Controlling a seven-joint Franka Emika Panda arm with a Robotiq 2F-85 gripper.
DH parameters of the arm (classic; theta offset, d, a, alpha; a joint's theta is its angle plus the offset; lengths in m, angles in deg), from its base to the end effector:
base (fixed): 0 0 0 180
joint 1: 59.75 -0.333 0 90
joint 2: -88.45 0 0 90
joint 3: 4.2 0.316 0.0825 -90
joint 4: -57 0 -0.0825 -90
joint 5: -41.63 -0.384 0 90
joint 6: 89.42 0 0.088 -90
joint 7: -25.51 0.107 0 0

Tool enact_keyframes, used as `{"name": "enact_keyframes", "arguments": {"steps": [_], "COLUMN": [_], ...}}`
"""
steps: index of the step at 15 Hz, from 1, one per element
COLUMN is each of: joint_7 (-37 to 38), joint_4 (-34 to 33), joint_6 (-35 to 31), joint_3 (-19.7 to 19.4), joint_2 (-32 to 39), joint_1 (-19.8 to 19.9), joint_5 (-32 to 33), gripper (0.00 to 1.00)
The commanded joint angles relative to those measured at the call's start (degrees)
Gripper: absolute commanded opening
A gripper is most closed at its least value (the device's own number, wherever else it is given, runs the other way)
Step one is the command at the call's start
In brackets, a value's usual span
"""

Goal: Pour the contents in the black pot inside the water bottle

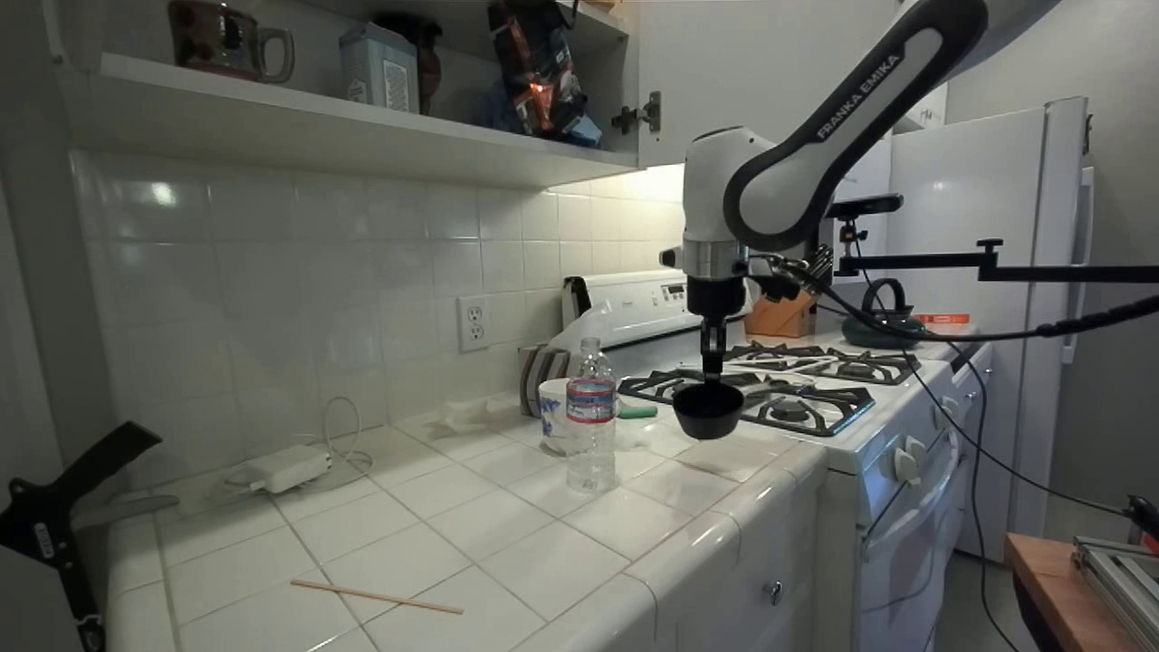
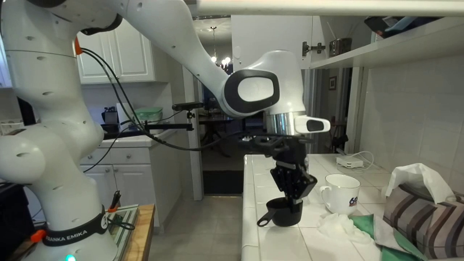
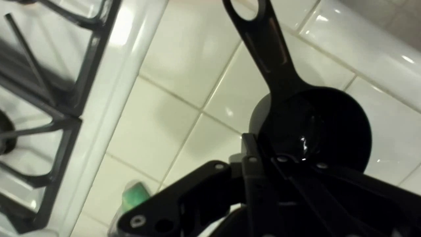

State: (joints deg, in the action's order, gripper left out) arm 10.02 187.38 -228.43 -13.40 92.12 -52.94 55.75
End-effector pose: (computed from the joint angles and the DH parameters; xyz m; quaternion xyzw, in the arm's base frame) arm 0.5120 -0.1477 0.3369 0.9914 0.0850 0.0170 0.0979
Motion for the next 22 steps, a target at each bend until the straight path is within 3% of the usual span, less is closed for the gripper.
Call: {"name": "enact_keyframes", "arguments": {"steps": [1,4,5,7,8,9,12,16,18,22], "joint_7": [-4.1,-7.0,-7.9,-9.9,-9.6,-9.4,-4.7,-3.3,-5.4,-4.7], "joint_4": [-0.9,-2.0,-2.3,-3.4,-4.0,-4.2,-5.3,-4.8,-2.2,0.6], "joint_6": [0.7,1.4,2.0,2.9,3.1,2.6,3.1,8.7,11.5,19.1], "joint_3": [0.6,1.6,2.0,2.8,2.6,2.4,1.1,2.5,3.5,5.2], "joint_2": [4.3,6.9,7.2,7.5,7.0,5.7,1.0,-7.5,-14.6,-25.4], "joint_1": [2.6,4.9,5.7,7.2,7.4,7.2,4.4,1.4,0.0,-2.1], "joint_5": [-13.1,-24.9,-28.6,-36.3,-37.0,-36.3,-22.9,-8.5,-4.1,-2.1], "gripper": [0.01,0.01,0.19,0.34,0.42,0.48,0.69,0.97,1.0,1.0]}}
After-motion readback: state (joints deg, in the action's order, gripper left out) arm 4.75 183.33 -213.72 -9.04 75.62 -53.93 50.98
